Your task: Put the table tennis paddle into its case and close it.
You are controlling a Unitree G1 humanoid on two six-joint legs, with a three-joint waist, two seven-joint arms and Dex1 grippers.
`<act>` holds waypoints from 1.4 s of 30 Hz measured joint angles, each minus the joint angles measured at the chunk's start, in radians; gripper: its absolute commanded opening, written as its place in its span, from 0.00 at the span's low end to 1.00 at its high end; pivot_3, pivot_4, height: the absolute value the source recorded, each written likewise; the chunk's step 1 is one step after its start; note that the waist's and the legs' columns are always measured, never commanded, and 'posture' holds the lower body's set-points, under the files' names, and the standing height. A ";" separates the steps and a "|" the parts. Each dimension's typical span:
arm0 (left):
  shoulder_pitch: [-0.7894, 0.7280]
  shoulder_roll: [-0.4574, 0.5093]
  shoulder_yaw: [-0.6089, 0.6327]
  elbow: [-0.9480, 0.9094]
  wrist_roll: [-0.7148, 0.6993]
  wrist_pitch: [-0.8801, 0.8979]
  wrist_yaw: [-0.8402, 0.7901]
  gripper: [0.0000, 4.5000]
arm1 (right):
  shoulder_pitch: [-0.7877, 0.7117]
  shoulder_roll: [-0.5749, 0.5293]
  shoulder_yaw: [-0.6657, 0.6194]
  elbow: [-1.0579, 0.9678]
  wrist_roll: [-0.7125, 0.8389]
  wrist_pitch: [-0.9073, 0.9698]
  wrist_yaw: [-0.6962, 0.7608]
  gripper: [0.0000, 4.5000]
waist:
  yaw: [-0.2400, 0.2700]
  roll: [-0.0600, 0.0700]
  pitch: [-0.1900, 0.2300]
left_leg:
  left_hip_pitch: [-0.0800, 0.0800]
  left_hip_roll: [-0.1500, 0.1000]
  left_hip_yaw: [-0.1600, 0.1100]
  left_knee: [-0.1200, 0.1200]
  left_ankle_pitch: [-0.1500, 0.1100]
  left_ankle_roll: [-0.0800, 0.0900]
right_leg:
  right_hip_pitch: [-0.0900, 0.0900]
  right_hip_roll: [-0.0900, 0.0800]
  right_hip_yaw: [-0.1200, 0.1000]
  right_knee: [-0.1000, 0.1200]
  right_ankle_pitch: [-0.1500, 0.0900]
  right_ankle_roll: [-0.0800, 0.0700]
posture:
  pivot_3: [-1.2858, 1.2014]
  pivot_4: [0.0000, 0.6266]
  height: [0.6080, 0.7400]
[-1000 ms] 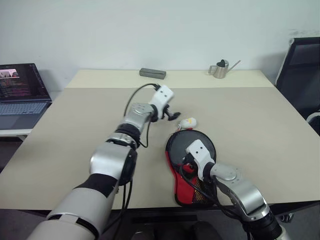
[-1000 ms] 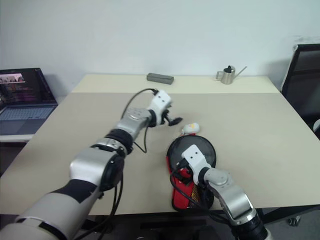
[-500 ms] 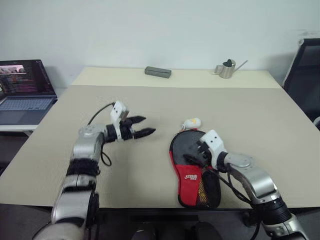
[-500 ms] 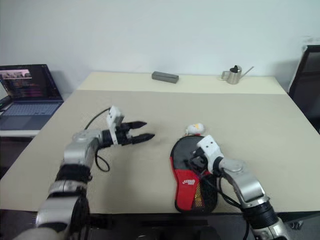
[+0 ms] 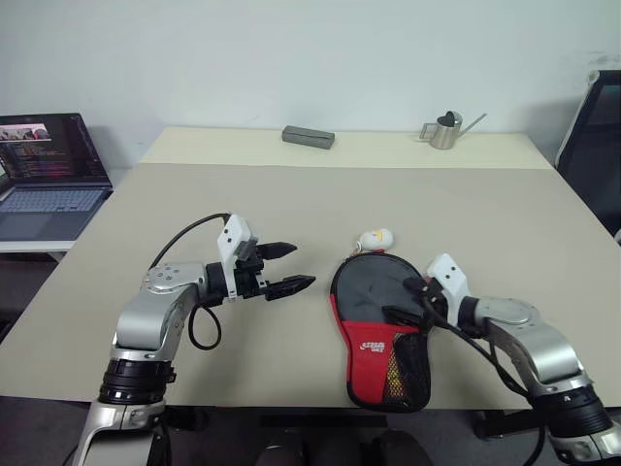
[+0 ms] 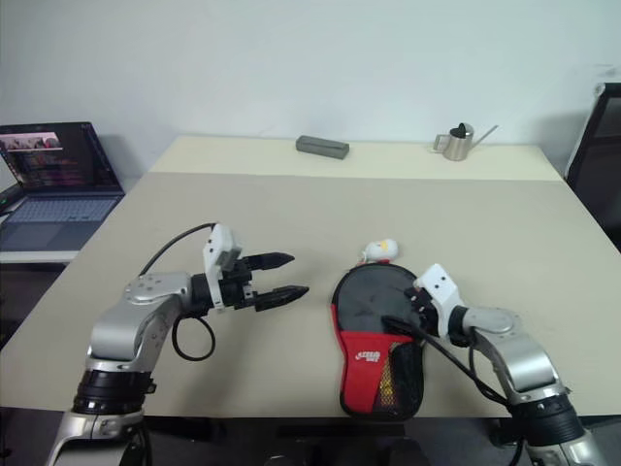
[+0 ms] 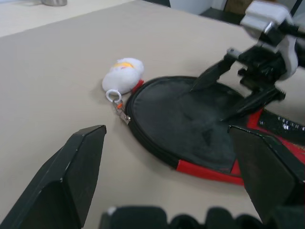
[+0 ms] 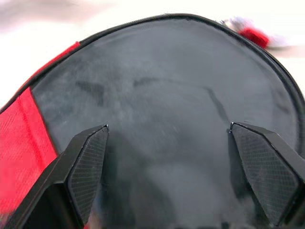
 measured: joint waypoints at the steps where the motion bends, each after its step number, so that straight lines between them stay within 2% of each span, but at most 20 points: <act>1: -0.002 -0.001 -0.013 0.000 0.001 -0.004 0.003 0.99 | 0.004 -0.014 -0.016 -0.014 0.013 0.003 0.013 1.00 | 0.000 0.001 0.001 | -0.002 0.000 0.000 0.000 0.000 0.000 | -0.002 0.000 0.000 0.000 0.000 0.000 | 0.52 0.24 1.00; 4: -0.028 -0.021 -0.071 0.000 0.013 -0.030 0.012 0.99 | 0.026 -0.081 -0.093 -0.060 0.081 0.028 0.061 1.00 | 0.004 0.001 0.002 | -0.009 0.000 0.000 0.001 0.000 0.000 | -0.007 0.000 -0.001 0.000 0.002 -0.003 | 0.52 0.24 1.00; 10: -0.076 -0.071 -0.166 0.032 0.025 -0.093 0.006 0.99 | 0.041 -0.157 -0.228 -0.110 0.200 0.119 0.092 1.00 | 0.003 0.001 0.003 | -0.009 0.000 0.001 0.001 0.000 0.000 | -0.007 0.000 0.000 0.000 0.003 -0.004 | 0.52 0.24 1.00; 14: -0.103 -0.103 -0.204 0.104 0.046 -0.142 0.003 0.99 | 0.063 -0.192 -0.283 -0.133 0.222 0.112 0.101 1.00 | 0.004 0.000 0.003 | -0.010 0.000 0.001 0.001 0.000 0.000 | -0.007 0.000 -0.001 0.000 0.002 -0.003 | 0.52 0.24 1.00; 22: -0.189 -0.226 -0.307 0.361 0.146 -0.315 -0.002 0.99 | 0.072 -0.190 -0.319 -0.140 0.242 0.103 0.063 1.00 | 0.005 -0.001 0.005 | -0.010 0.000 0.002 0.002 0.000 0.000 | -0.007 0.000 -0.001 0.000 0.003 -0.004 | 0.52 0.24 1.00; 29: -0.216 -0.304 -0.355 0.492 0.221 -0.436 0.011 0.99 | 0.074 -0.190 -0.320 -0.157 0.257 0.105 0.049 1.00 | 0.005 -0.001 0.005 | -0.010 -0.001 0.002 0.002 0.000 0.000 | -0.007 0.000 -0.001 0.000 0.003 -0.004 | 0.52 0.24 1.00; 33: -0.216 -0.343 -0.374 0.512 0.236 -0.453 0.009 0.99 | 0.074 -0.190 -0.319 -0.165 0.264 0.105 0.043 1.00 | 0.004 -0.001 0.005 | -0.010 -0.001 0.002 0.002 0.000 0.000 | -0.007 0.000 -0.001 0.000 0.002 -0.004 | 0.52 0.24 1.00; 42: -0.212 -0.357 -0.376 0.549 0.248 -0.458 0.004 0.99 | 0.063 -0.190 -0.284 -0.165 0.265 0.105 0.030 1.00 | 0.003 0.000 0.004 | -0.009 -0.001 0.002 0.002 0.000 0.000 | -0.006 0.000 -0.001 0.001 0.002 -0.003 | 0.52 0.24 1.00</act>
